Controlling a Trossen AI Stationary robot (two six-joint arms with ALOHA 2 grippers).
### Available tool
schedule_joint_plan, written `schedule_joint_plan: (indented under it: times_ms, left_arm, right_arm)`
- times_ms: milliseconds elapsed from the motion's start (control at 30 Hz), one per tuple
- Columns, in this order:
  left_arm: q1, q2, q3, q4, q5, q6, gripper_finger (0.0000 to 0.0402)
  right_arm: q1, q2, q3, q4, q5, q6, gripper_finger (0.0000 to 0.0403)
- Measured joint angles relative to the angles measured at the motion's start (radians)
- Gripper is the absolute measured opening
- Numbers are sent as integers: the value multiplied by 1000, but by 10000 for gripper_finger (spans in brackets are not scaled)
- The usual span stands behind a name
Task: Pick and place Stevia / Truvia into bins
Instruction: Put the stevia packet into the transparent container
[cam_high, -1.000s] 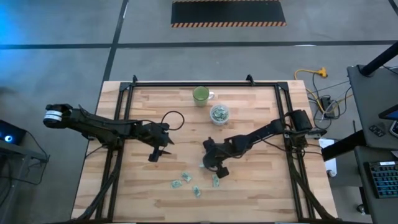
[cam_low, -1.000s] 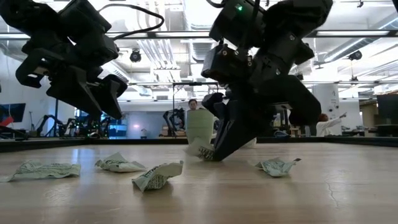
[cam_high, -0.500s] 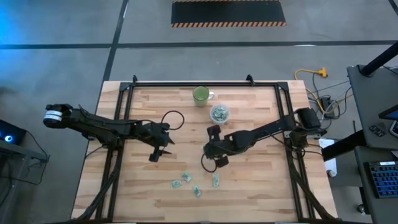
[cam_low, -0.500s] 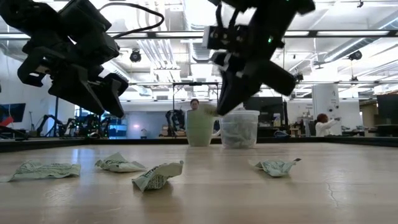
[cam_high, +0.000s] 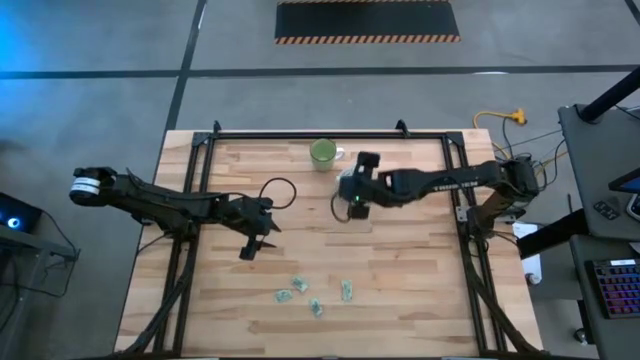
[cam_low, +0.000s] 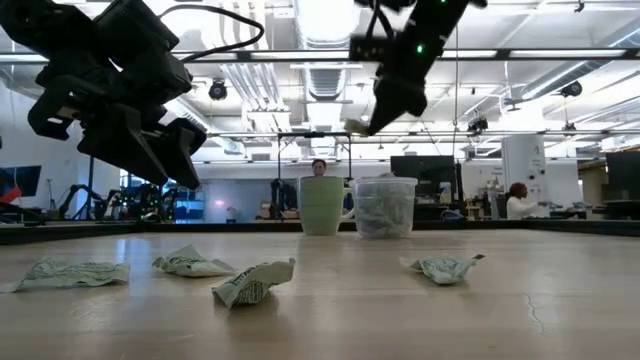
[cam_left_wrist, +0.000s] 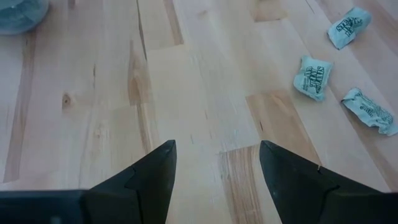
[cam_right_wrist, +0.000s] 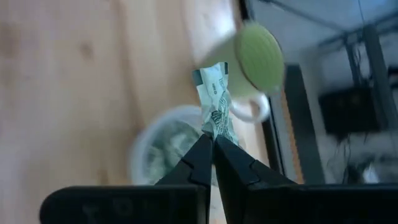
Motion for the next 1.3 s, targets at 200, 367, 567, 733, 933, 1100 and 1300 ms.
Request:
schedule_joint_plan:
  times_ms: [200, 367, 567, 733, 933, 1100, 1300]
  left_arm:
    - [0, 0, -1, 1, 0, 5, 215]
    - [0, 0, -1, 6, 0, 18, 215]
    - [0, 0, -1, 25, 0, 35, 215]
    - [0, 0, -1, 24, 0, 34, 215]
    - [0, 0, -3, 24, 0, 33, 215]
    - [0, 0, -5, 24, 0, 33, 215]
    - [0, 0, -6, 28, -1, 33, 215]
  right_arm:
    - [-97, 27, -46, -2, -31, 13, 9]
    - [-128, 45, -73, 0, -121, -38, 9]
    - [-133, 40, -89, 3, -124, -28, 9]
    - [-133, 49, -90, 3, -124, -5, 9]
    - [-142, 73, -90, 20, -124, -9, 9]
    - [-164, 95, -90, 23, -172, -44, 9]
    - [-195, 106, -90, 30, -278, -62, 9]
